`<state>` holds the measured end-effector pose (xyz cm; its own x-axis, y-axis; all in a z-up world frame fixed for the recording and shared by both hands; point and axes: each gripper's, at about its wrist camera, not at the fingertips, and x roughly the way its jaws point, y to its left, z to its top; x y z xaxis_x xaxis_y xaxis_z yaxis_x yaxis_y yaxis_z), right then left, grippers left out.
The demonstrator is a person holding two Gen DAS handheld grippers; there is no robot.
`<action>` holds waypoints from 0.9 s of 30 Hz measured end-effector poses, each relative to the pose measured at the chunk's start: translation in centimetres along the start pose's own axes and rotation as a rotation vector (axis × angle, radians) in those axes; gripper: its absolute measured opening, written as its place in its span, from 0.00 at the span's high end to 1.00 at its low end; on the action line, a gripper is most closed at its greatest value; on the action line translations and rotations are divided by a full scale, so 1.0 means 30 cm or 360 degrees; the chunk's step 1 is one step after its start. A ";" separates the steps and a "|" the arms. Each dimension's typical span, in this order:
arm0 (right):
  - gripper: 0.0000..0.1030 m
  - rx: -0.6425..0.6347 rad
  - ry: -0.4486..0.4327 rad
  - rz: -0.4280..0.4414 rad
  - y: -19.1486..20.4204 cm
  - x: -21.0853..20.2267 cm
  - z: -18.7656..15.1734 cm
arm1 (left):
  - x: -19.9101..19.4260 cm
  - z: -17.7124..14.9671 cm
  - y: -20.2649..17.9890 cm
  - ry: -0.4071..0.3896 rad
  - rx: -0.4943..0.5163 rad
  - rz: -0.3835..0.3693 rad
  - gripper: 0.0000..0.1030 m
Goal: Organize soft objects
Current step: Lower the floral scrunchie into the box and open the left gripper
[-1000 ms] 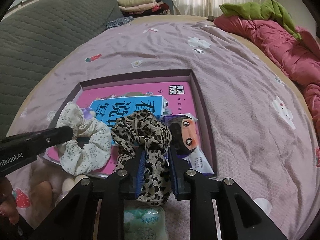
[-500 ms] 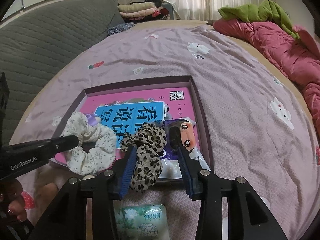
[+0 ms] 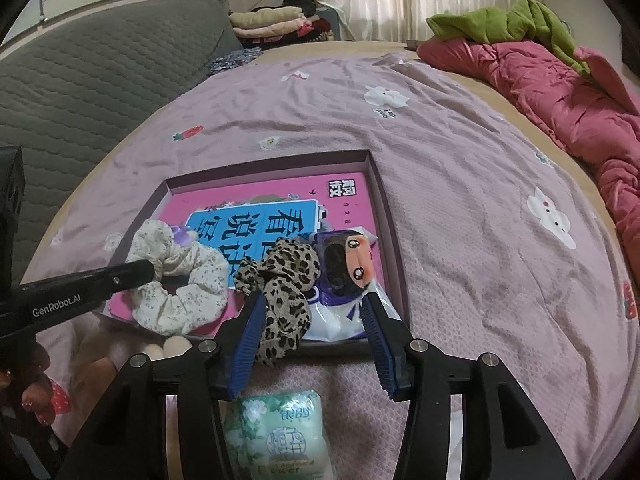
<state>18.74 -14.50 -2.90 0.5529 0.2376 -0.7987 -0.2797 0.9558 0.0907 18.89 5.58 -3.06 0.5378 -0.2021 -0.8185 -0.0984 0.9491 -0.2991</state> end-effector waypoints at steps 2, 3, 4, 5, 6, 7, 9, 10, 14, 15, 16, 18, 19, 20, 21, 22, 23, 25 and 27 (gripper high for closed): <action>0.50 -0.0004 -0.0004 -0.0006 -0.005 -0.011 -0.008 | -0.006 0.000 0.004 -0.0001 -0.0005 0.0002 0.92; 0.50 -0.0006 -0.0005 -0.0008 -0.007 -0.016 -0.010 | -0.009 0.002 0.006 -0.0003 -0.0009 0.0001 0.91; 0.50 -0.0006 -0.0003 -0.0009 -0.009 -0.020 -0.014 | -0.012 0.003 0.009 -0.0002 -0.0013 -0.0003 0.91; 0.49 -0.0005 0.0000 -0.0011 -0.011 -0.022 -0.017 | -0.015 0.004 0.011 -0.0003 -0.0018 -0.0004 0.90; 0.49 -0.0004 0.0001 -0.0017 -0.014 -0.025 -0.020 | -0.016 0.005 0.014 -0.0003 -0.0022 0.0000 0.89; 0.49 -0.0001 0.0002 -0.0020 -0.016 -0.026 -0.023 | -0.019 0.005 0.017 -0.0003 -0.0028 0.0001 0.88; 0.49 0.0007 0.0010 -0.0020 -0.019 -0.027 -0.024 | -0.022 0.006 0.021 -0.0004 -0.0034 0.0010 0.87; 0.49 0.0007 0.0010 -0.0021 -0.020 -0.027 -0.026 | -0.023 0.006 0.021 -0.0003 -0.0031 0.0016 0.86; 0.49 -0.0019 0.0030 0.0010 -0.006 -0.029 -0.037 | -0.035 0.006 0.026 -0.0011 -0.0031 0.0033 0.82; 0.49 -0.0039 0.0037 0.0017 0.002 -0.028 -0.044 | -0.038 0.007 0.029 -0.0015 -0.0034 0.0026 0.81; 0.49 -0.0053 0.0040 0.0017 0.011 -0.026 -0.047 | -0.040 0.008 0.031 -0.0021 -0.0035 0.0023 0.81; 0.49 -0.0085 0.0049 0.0010 0.028 -0.018 -0.054 | -0.038 0.014 0.034 -0.0024 -0.0040 0.0026 0.80; 0.49 -0.0104 0.0062 -0.0004 0.033 -0.005 -0.054 | -0.035 0.015 0.035 -0.0022 -0.0041 0.0023 0.80; 0.49 -0.0113 0.0074 -0.0025 0.035 0.005 -0.052 | -0.028 0.017 0.034 -0.0019 -0.0040 0.0024 0.80; 0.49 -0.0118 0.0082 -0.0044 0.034 0.015 -0.049 | -0.022 0.019 0.031 -0.0015 -0.0032 0.0027 0.80; 0.49 -0.0120 0.0088 -0.0055 0.030 0.027 -0.042 | -0.018 0.018 0.030 -0.0016 -0.0024 0.0032 0.80; 0.49 -0.0117 0.0096 -0.0068 0.027 0.037 -0.037 | -0.014 0.019 0.029 -0.0015 -0.0018 0.0038 0.80; 0.49 -0.0114 0.0111 -0.0098 0.015 0.060 -0.025 | -0.002 0.021 0.025 -0.0012 -0.0005 0.0040 0.80; 0.49 -0.0113 0.0108 -0.0126 0.007 0.073 -0.015 | 0.011 0.027 0.023 -0.0014 0.0013 0.0058 0.80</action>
<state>19.54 -13.85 -4.89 0.5215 0.1474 -0.8404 -0.2938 0.9558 -0.0147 19.69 6.36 -3.14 0.5416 -0.1655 -0.8242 -0.1111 0.9577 -0.2653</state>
